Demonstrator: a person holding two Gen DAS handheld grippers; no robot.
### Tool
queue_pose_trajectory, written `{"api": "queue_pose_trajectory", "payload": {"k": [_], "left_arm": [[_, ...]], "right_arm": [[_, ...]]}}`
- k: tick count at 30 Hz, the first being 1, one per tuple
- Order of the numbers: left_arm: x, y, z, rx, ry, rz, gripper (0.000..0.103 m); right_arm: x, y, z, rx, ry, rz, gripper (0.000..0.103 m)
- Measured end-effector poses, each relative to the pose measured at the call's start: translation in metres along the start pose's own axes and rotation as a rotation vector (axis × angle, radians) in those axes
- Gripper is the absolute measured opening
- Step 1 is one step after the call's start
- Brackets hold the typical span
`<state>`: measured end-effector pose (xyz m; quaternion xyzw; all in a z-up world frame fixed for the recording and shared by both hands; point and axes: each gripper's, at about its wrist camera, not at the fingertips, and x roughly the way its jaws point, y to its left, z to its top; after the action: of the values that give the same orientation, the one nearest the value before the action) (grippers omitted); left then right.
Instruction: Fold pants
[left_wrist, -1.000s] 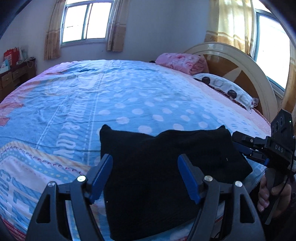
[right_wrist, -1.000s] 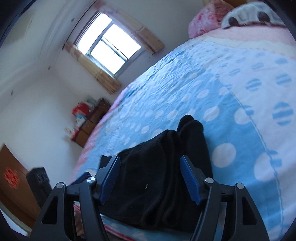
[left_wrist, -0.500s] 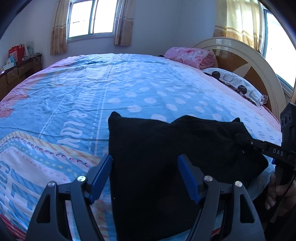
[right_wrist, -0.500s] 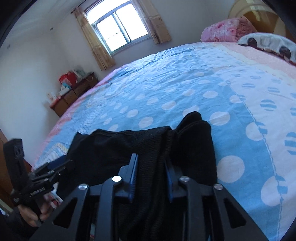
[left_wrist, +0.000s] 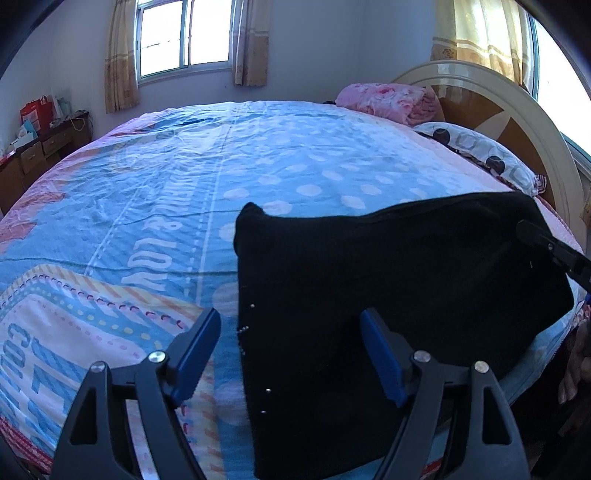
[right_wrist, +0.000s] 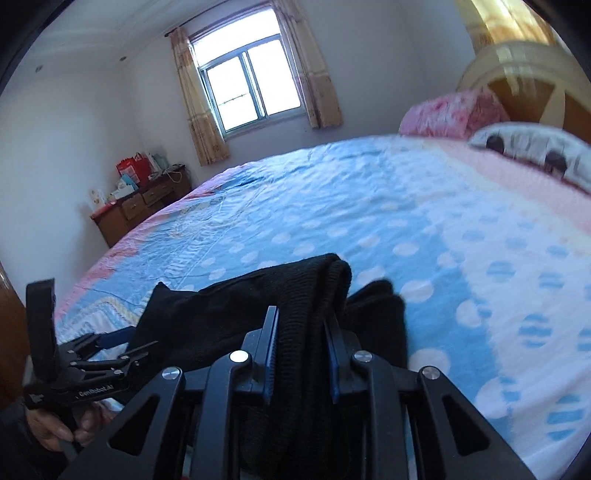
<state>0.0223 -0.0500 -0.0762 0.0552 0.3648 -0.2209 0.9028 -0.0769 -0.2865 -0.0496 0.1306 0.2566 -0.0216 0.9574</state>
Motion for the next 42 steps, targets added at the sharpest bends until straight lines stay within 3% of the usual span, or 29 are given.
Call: {"api": "queue_pose_trajectory", "payload": {"k": [2,11,16,20,23,25,26,29,35,38,42], "left_arm": [[0.000,-0.002,0.000,0.006,-0.004,0.014,0.090],[-0.001,-0.005,0.001,0.038,-0.008,0.075,0.090],[-0.023,-0.008,0.027,0.062,-0.093,0.072,0.091],[-0.018,-0.014,0.052,0.069,-0.113,0.066,0.092],[-0.002,-0.021,0.060,0.080,-0.099,0.076,0.092],[0.013,-0.025,0.060,0.072,-0.061,0.084,0.092],[0.020,-0.026,0.059,0.068,-0.040,0.090,0.091],[0.035,-0.026,0.052,0.059,0.000,0.110,0.091],[0.054,-0.009,0.048,-0.013,0.057,0.092,0.093],[0.064,0.000,0.046,-0.065,0.088,0.082,0.103],[0.072,0.013,0.040,-0.136,0.099,0.008,0.103]], "right_arm": [[-0.005,0.000,0.003,-0.027,-0.021,-0.030,0.023],[0.021,-0.018,-0.014,-0.040,0.063,-0.117,0.023],[0.022,-0.030,-0.016,0.056,0.085,-0.063,0.030],[-0.011,-0.055,-0.003,0.244,-0.035,0.019,0.030],[-0.035,-0.045,0.005,0.139,-0.103,-0.033,0.030],[-0.038,-0.025,0.004,0.047,-0.079,-0.006,0.025],[-0.034,-0.013,0.000,0.000,-0.047,0.013,0.015],[-0.016,0.010,-0.014,-0.087,0.071,0.012,0.013],[-0.010,-0.013,-0.034,-0.001,0.150,0.009,0.013],[-0.010,-0.021,-0.041,0.027,0.168,0.029,0.012],[-0.006,-0.028,-0.043,0.041,0.171,0.040,0.010]]}}
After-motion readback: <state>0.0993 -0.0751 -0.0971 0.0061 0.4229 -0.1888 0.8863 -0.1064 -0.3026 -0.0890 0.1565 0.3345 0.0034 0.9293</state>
